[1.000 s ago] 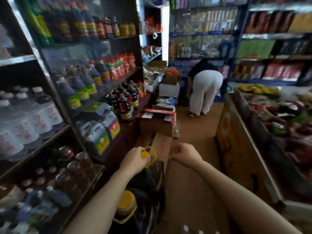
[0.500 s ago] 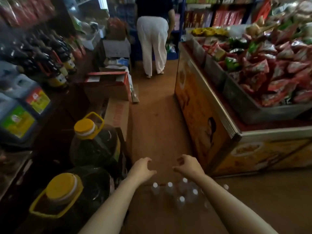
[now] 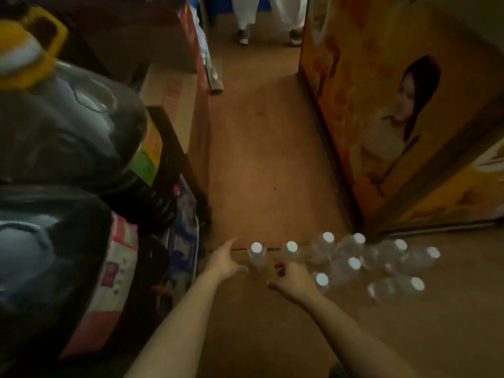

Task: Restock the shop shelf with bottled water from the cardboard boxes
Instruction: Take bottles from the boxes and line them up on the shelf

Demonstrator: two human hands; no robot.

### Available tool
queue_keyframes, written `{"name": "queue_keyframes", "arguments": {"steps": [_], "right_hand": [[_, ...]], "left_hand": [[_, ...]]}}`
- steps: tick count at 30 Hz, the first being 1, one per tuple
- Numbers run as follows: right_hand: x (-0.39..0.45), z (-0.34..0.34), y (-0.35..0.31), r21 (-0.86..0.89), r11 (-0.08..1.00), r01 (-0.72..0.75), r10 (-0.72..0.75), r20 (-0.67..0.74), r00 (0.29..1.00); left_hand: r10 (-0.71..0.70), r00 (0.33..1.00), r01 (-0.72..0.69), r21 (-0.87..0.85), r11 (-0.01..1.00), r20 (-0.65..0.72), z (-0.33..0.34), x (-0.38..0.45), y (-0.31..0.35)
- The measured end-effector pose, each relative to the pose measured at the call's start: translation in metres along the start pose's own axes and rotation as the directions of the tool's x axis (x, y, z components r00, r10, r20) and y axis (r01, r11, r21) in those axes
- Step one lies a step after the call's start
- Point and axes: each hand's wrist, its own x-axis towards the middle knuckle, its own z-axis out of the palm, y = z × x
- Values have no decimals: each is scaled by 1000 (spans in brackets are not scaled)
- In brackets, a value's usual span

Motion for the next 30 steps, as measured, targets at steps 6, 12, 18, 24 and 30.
{"name": "queue_keyframes", "arguments": {"steps": [6,12,18,24,30], "right_hand": [[66,48,59,58,998,-25,23,24,999],[107,74,86,91,995,-42,40,26,999],[112,72,80,60,998,-25,24,16,1000],[101,67,55,-12,1000,-15,15,17,1000],[50,35,-6,-85,996,0,-2,-16,1000]], "left_hand": [[33,999,-30,-177,984,11,62,66,-15],[89,995,-100,-317,943,-49,87,112,-19],[95,992,-116,-306,945,-84,79,101,-23],[115,991,-131,-305,943,-68,40,77,-8],[178,980,-198,-348,916,-88,-42,15,48]]}}
